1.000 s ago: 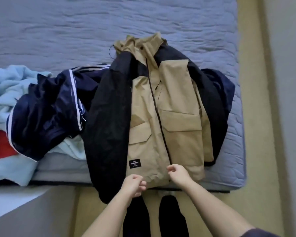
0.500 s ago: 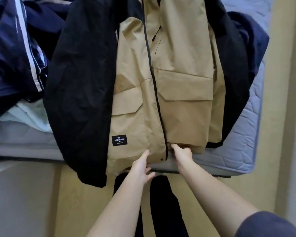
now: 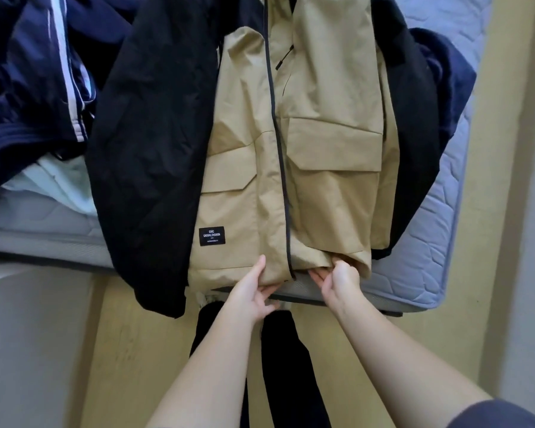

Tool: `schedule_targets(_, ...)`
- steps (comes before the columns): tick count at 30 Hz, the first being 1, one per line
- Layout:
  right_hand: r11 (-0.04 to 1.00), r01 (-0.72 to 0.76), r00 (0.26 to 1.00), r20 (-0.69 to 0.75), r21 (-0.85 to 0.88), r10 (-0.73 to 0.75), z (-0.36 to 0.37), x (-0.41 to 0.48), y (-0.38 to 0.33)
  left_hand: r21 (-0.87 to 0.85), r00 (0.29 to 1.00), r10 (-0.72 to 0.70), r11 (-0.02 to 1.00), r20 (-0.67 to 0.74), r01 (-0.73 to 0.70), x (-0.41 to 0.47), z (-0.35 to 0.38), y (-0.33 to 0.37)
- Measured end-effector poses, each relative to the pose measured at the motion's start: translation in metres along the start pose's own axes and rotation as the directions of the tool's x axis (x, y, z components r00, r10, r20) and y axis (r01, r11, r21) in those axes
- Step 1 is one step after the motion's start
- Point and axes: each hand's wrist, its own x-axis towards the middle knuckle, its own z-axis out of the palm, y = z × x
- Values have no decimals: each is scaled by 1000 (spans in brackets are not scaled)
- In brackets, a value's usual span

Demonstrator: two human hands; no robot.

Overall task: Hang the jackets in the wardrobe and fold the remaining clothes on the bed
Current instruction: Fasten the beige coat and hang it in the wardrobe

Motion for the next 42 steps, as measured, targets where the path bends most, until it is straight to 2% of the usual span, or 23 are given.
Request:
schedule_targets(3,998,19,999,-46,58,-17,-9,-1,-13,-159,996,65,985,-59,-74,-2,-1,4)
schedule_targets(6,995,29,999,-30,99,-26,-18,1,-23,-360,976,193,907,-106,-218,-9,-17,16)
schedule_targets(8,999,-20,1000,11,38,19,-19,-3,-17,-420,951,266,854,-157,-308,-19,-29,26)
schedule_targets(12,939,-69,981,150,-338,126,-15,-14,26,-333,931,346,869,-115,-365,-34,-45,45)
schedule_targets(15,912,-1,990,125,-411,58,0,-14,50,-253,908,418,883,38,-396,-39,-55,52)
schedule_targets(18,977,50,999,-4,-208,-52,21,-13,55,-113,888,417,908,192,-402,-43,-58,54)
schedule_targets(20,1000,-8,1000,-6,-6,8,28,-20,51,-28,891,385,920,240,-390,-47,-58,53)
schedule_targets(22,967,-131,991,64,217,120,26,-36,37,7,903,348,933,253,-361,-52,-53,50)
schedule_targets(24,881,-289,956,165,373,244,15,-50,20,10,913,357,930,199,-366,-59,-42,47)
schedule_targets(26,802,-436,897,267,408,352,-1,-62,4,-31,899,434,901,61,-433,-65,-31,45)
schedule_targets(28,732,-516,854,327,445,403,-14,-69,-5,-130,867,493,857,-72,-499,-66,-24,50)
schedule_targets(30,675,-570,821,363,469,441,-24,-72,-6,-175,854,498,837,-149,-519,-68,-20,56)
schedule_targets(33,661,-684,721,429,309,545,-29,-75,-1,-2,909,396,917,-134,-399,-65,-11,53)
schedule_targets(36,669,-742,616,436,42,655,-26,-77,0,256,938,346,906,14,-338,-58,3,45)
schedule_targets(38,681,-730,607,395,-68,690,-22,-76,-2,437,926,363,820,102,-370,-53,11,37)
schedule_targets(40,700,-696,621,356,-160,698,-18,-74,-4,615,914,365,685,176,-392,-48,17,29)
schedule_targets(42,715,-654,647,307,-247,698,-15,-70,-7,724,897,407,566,170,-394,-41,21,24)
